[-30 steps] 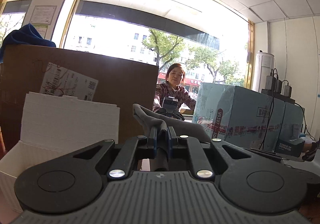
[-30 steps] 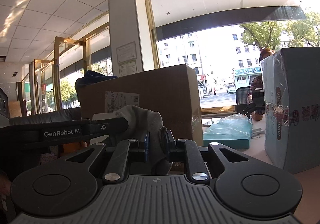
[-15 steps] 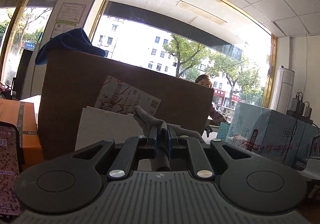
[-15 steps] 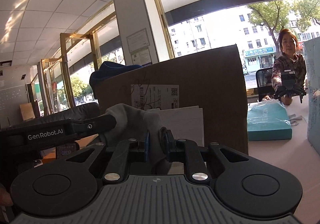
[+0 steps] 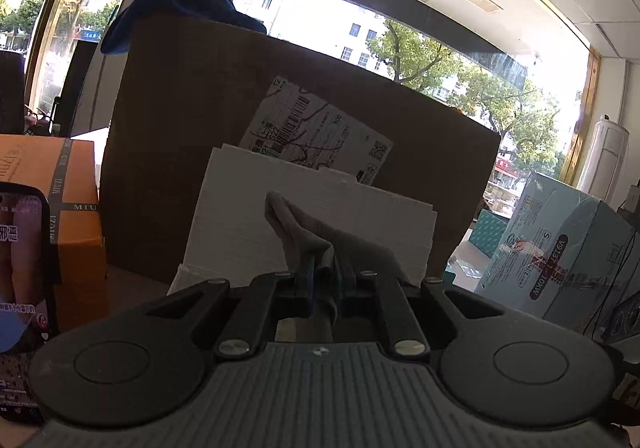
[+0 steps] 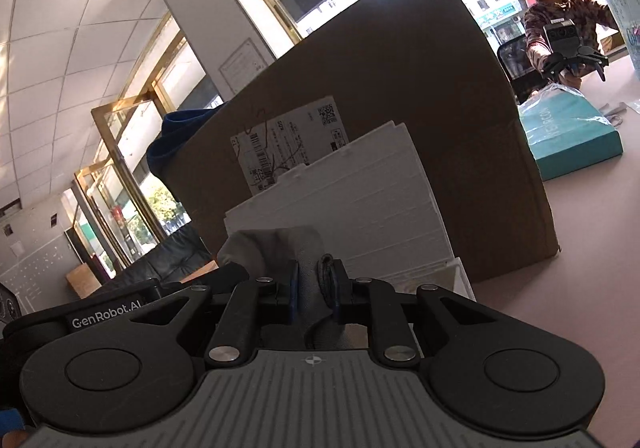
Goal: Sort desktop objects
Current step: 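Lift the grey cloth with both grippers and carry it toward the white box, then lower the grey cloth into the white box and open both grippers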
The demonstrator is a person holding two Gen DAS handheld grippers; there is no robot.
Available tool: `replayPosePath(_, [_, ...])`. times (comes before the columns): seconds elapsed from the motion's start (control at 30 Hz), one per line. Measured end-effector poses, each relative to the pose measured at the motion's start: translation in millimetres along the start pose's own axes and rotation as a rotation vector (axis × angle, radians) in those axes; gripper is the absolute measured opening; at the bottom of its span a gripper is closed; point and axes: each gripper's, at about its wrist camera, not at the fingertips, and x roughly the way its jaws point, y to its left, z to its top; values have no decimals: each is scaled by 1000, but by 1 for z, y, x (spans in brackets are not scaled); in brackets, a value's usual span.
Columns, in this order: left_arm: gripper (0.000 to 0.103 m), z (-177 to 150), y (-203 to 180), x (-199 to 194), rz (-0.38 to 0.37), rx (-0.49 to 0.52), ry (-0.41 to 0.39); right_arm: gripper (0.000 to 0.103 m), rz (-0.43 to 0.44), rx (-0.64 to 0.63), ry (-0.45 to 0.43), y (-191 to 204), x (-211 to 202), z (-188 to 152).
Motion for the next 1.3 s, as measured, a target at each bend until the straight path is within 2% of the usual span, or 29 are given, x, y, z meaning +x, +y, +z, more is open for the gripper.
replayPosePath(0.13, [9, -4, 13, 16, -8, -56, 80, 15, -47, 15, 51, -9, 8, -5])
replayPosePath(0.23, [9, -7, 17, 22, 4, -67, 94, 15, -80, -1, 63, -11, 8, -9])
replayPosePath(0.47, [9, -11, 24, 29, 23, -83, 127, 15, -111, -28, 68, -13, 7, -12])
replayPosePath(0.67, [9, -10, 24, 29, 11, -103, 165, 15, -111, -12, 73, -13, 6, -5])
replayPosePath(0.9, [9, -8, 23, 25, -13, -166, 263, 15, -124, -52, 92, -6, 5, 2])
replayPosePath(1.3, [9, -15, 18, 27, 16, -146, 276, 16, -154, -101, 116, -5, 12, -6])
